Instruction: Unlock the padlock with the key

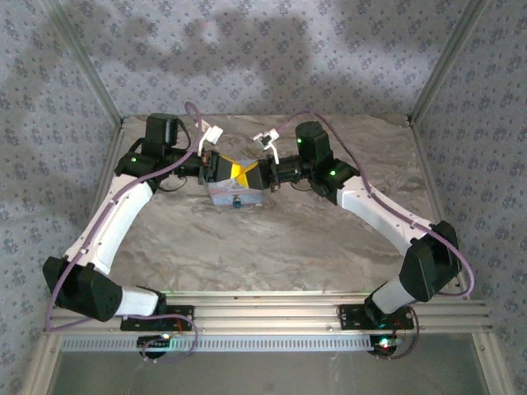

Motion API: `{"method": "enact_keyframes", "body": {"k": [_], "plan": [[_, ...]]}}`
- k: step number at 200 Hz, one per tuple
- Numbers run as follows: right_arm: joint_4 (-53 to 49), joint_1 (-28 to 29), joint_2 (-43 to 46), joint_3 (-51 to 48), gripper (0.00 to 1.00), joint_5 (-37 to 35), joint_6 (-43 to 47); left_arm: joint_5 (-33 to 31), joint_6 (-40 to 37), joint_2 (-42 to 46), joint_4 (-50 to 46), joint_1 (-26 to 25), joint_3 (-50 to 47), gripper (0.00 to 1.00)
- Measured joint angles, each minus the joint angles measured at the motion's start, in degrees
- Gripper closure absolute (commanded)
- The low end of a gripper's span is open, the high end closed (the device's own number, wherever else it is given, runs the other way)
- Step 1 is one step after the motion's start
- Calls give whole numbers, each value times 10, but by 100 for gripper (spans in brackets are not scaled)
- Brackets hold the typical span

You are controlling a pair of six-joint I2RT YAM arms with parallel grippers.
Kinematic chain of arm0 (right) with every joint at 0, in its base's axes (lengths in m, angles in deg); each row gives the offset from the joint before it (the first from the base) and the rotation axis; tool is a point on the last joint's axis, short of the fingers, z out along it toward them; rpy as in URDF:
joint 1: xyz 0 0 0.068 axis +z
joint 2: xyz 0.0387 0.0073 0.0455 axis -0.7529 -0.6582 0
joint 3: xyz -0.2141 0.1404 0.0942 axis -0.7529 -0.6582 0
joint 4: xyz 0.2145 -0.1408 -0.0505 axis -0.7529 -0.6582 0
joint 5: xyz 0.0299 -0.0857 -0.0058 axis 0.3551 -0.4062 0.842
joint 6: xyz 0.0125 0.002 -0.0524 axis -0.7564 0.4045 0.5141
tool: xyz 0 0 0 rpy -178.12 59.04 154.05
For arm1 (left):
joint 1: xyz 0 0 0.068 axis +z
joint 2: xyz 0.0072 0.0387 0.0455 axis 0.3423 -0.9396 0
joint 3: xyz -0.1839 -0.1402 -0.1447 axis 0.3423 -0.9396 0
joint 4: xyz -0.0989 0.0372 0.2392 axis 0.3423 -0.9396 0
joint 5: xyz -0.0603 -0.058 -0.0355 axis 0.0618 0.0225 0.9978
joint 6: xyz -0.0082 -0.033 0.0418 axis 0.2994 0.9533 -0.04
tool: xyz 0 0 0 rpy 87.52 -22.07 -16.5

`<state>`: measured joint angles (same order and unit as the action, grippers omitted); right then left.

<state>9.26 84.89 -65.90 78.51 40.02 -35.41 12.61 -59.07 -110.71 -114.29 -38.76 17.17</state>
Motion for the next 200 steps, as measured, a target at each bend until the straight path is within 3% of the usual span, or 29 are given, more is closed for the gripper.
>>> {"method": "enact_keyframes", "body": {"k": [35, 74, 101, 120, 148, 200], "plan": [[13, 0, -2, -2, 100, 4, -9, -5, 8, 0, 3, 0, 0, 100], [105, 0, -2, -36, 100, -13, -67, -15, 75, 1, 58, 4, -9, 58], [170, 0, -2, -80, 100, -36, -115, -37, 124, 19, 109, 12, -42, 46], [198, -1, -2, -102, 100, -59, -141, -62, 173, 52, 164, 36, -91, 46], [235, -2, -2, -112, 100, -85, -172, -71, 264, 91, 272, 70, -171, 54], [277, -3, -2, -112, 100, -103, -207, -67, 341, 91, 377, 29, -221, 68]]}}
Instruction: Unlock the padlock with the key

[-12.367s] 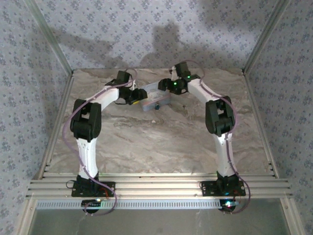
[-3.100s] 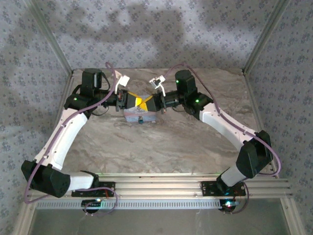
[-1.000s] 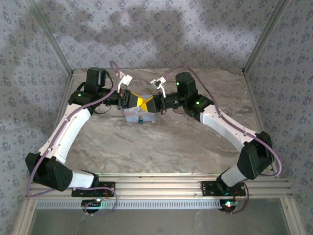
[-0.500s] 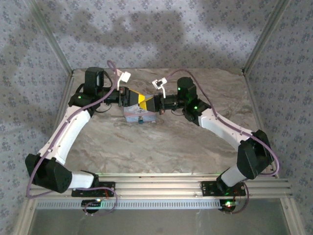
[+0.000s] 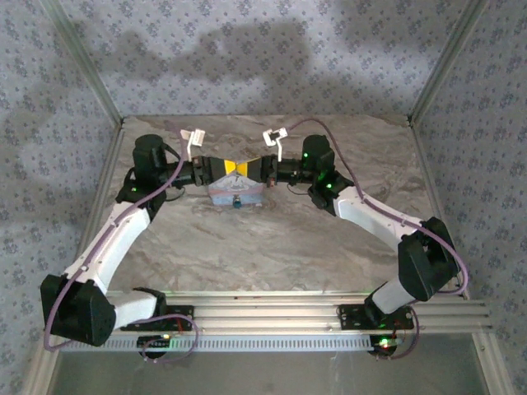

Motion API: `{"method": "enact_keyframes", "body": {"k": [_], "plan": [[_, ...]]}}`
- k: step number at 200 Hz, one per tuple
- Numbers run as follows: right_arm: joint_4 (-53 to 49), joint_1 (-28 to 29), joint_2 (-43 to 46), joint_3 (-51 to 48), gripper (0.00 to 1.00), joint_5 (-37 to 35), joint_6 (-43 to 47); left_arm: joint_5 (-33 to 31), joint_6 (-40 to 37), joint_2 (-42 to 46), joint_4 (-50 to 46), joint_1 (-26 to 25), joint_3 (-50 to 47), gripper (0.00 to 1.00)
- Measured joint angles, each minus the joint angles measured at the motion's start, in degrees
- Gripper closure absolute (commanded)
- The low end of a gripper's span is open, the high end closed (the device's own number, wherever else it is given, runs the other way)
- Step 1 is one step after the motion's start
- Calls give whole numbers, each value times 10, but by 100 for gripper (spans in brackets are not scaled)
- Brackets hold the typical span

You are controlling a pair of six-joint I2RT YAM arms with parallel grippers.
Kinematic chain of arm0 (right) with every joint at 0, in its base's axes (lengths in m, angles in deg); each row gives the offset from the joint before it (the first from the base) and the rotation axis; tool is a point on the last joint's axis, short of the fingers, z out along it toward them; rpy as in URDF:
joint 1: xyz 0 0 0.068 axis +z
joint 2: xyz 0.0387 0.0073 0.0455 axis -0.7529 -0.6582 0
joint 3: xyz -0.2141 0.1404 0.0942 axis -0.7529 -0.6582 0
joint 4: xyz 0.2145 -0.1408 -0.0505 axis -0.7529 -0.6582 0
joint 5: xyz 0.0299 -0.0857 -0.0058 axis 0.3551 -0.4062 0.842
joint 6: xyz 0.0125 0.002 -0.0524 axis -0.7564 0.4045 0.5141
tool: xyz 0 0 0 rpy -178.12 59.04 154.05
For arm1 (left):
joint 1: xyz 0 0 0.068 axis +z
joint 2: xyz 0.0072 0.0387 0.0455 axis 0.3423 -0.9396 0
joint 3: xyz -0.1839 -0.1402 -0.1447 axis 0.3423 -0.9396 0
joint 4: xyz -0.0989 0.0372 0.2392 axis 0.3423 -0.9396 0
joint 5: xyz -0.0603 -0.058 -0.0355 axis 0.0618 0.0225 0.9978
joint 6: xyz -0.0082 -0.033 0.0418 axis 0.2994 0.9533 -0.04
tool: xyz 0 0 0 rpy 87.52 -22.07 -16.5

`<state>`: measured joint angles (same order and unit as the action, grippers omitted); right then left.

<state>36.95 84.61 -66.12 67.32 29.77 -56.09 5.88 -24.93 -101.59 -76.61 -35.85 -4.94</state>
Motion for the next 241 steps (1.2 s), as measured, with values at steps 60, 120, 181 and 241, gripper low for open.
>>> {"method": "enact_keyframes", "body": {"k": [60, 120, 181, 241], "plan": [[19, 0, 0, -2, 100, -7, -16, 3, 17, 0, 43, -5, -8, 80], [30, 0, 0, -5, 100, -8, -25, 1, 19, 0, 44, -7, -14, 93], [20, 0, 0, -6, 67, -14, -26, 0, -16, 0, 29, -9, -14, 100], [-132, -39, 35, 23, 46, -8, 36, 11, -155, -2, -138, -15, 49, 100]]}}
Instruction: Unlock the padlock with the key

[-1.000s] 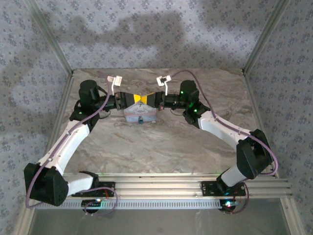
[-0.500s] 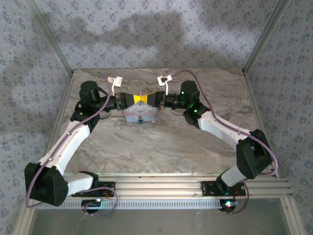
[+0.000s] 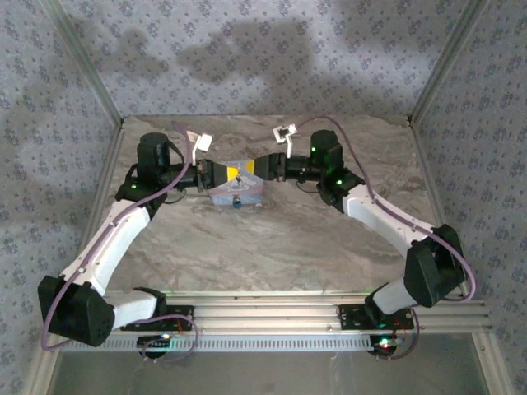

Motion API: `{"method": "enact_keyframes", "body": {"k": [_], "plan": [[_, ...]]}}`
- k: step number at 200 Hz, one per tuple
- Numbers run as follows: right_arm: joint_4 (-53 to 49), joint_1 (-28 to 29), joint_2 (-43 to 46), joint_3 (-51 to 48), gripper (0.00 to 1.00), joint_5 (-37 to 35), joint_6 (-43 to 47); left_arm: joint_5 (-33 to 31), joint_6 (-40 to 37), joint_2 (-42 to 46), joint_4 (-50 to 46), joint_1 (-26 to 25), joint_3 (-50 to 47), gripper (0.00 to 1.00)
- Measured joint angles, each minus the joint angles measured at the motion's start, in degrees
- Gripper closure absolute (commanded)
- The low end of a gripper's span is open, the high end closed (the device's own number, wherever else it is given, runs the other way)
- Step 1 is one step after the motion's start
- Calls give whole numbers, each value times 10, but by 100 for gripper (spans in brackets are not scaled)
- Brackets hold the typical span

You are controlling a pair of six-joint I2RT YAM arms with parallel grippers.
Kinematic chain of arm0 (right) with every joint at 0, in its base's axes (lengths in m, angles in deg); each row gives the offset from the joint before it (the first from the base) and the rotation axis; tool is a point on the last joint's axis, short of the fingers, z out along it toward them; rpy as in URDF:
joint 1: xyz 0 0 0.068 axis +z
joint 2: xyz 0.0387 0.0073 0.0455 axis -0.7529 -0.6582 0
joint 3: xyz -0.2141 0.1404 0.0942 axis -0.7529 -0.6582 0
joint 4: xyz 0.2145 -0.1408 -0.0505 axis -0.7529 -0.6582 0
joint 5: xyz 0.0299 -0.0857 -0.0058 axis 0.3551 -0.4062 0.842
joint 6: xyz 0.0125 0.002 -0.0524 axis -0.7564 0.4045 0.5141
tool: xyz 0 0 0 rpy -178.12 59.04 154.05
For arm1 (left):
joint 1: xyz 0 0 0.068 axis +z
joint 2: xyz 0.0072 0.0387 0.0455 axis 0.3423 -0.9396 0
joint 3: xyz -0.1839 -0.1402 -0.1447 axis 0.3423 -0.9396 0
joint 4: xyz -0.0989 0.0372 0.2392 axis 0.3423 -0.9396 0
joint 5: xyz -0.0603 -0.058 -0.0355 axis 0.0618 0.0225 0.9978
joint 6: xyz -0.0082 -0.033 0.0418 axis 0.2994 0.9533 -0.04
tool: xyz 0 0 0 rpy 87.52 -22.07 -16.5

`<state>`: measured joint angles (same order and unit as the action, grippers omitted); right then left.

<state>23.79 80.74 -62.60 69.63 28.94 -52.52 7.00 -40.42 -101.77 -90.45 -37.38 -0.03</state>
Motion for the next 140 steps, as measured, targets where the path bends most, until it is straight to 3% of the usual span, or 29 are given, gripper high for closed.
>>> {"method": "enact_keyframes", "body": {"k": [63, 140], "plan": [[-124, 1, 0, 98, 47, 61, 75, 60, -129, -39, -157, 0, 75, 100], [-201, 26, -41, 130, 46, 83, 115, 74, -184, -49, -228, 0, 89, 100]]}}
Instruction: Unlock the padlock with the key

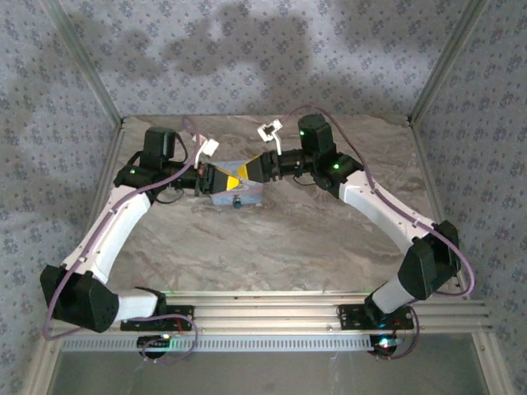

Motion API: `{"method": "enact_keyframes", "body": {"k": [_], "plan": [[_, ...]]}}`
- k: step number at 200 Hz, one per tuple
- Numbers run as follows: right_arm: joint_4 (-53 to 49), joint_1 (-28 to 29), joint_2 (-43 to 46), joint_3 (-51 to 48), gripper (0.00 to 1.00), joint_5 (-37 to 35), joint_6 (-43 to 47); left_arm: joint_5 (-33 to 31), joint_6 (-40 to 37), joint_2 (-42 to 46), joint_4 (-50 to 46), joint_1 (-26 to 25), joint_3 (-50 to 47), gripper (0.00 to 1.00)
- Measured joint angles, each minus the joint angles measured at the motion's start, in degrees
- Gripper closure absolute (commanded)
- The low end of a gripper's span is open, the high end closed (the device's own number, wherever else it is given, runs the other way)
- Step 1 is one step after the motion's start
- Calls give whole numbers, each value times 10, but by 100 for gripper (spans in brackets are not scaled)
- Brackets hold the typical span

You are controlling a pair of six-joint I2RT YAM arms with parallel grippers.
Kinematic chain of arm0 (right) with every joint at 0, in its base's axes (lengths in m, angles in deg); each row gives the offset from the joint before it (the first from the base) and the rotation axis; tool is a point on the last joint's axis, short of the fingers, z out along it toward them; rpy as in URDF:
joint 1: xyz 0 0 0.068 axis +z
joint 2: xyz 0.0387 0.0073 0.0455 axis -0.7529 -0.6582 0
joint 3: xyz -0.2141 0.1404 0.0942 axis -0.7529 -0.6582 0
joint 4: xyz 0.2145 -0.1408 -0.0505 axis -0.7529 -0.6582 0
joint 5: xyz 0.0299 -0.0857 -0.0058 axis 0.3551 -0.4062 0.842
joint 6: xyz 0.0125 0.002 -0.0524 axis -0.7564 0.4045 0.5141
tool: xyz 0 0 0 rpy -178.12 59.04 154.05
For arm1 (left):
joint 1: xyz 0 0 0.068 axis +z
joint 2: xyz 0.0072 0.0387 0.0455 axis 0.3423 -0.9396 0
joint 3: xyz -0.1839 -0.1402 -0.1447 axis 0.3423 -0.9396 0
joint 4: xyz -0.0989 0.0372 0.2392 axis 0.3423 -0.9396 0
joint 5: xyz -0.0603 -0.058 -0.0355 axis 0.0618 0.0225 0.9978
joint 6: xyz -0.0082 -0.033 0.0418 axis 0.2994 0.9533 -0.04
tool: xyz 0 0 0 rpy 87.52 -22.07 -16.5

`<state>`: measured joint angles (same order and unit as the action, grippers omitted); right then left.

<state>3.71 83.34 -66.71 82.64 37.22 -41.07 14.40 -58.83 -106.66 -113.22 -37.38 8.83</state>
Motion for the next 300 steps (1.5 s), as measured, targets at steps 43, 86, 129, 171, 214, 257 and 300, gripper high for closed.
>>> {"method": "enact_keyframes", "body": {"k": [43, 86, 129, 171, 214, 257, 300], "plan": [[-6, 2, -8, 0, 51, 1, 1, 7, -19, -2, -19, 0, 10, 100], [-9, 11, -17, 4, 89, 13, 0, 7, -23, -3, -30, 0, 10, 100], [-10, 14, -17, 10, 100, 20, 3, -3, -24, -8, -32, 2, 11, 99], [-48, 18, -6, 12, 100, -59, 48, -76, 58, 28, 25, 25, -32, 62], [-134, 59, 23, 50, 100, -224, 148, -186, 202, 121, 121, 15, -107, 54], [-62, 50, 53, 16, 100, -202, 123, -225, 304, 213, 306, -14, -202, 51], [7, 38, 56, -27, 100, -159, 64, -224, 395, 190, 473, -32, -257, 52]]}}
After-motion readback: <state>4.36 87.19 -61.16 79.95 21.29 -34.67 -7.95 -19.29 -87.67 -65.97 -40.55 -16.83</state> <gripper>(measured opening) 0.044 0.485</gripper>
